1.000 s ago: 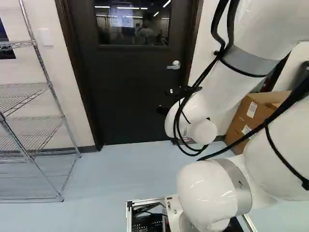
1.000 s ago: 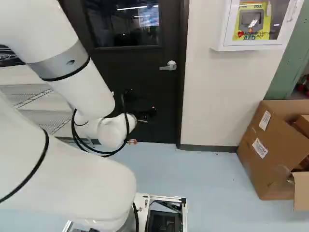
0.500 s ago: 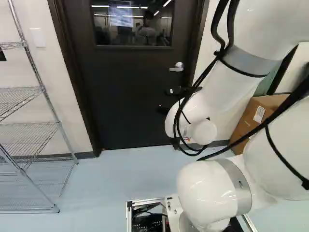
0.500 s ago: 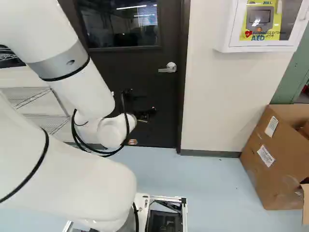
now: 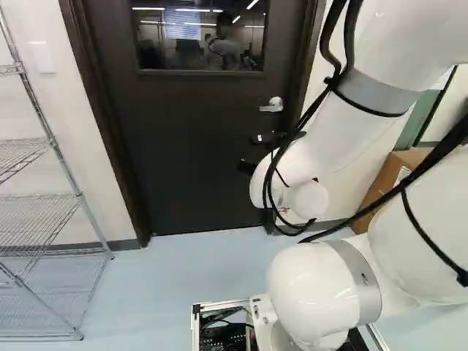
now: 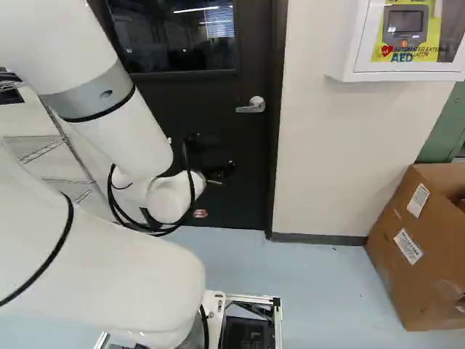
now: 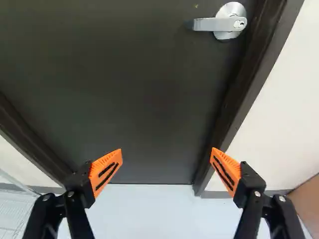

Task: Open the door and move inside

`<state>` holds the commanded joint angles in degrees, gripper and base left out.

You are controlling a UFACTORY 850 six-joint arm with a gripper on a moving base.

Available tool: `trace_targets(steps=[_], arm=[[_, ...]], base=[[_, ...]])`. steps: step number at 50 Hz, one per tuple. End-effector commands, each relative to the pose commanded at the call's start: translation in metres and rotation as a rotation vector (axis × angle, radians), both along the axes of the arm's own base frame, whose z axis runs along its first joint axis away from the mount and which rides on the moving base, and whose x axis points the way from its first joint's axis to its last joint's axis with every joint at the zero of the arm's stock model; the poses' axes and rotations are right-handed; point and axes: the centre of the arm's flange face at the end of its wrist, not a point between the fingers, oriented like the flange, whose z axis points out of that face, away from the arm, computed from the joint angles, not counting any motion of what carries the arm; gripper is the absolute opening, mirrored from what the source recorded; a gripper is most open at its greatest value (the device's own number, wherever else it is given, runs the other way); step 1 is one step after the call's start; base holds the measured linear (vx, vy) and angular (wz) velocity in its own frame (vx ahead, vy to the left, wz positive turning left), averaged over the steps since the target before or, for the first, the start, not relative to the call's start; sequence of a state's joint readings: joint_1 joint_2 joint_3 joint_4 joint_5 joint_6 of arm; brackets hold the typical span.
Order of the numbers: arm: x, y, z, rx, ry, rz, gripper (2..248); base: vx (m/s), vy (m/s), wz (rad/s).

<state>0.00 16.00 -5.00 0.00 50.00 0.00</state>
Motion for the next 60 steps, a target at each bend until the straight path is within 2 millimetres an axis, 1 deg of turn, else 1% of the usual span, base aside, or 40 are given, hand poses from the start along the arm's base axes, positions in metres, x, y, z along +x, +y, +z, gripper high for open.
trace_targets(steps=[36,60], arm=[[0.0000,0.0000,0.0000,0.000,0.000,0.000,247],[0.0004,0.0000,0.0002,0.000,0.000,0.000,247]], base=[[0.132,0.002,-0.015],[0.022,0.000,-0.004]])
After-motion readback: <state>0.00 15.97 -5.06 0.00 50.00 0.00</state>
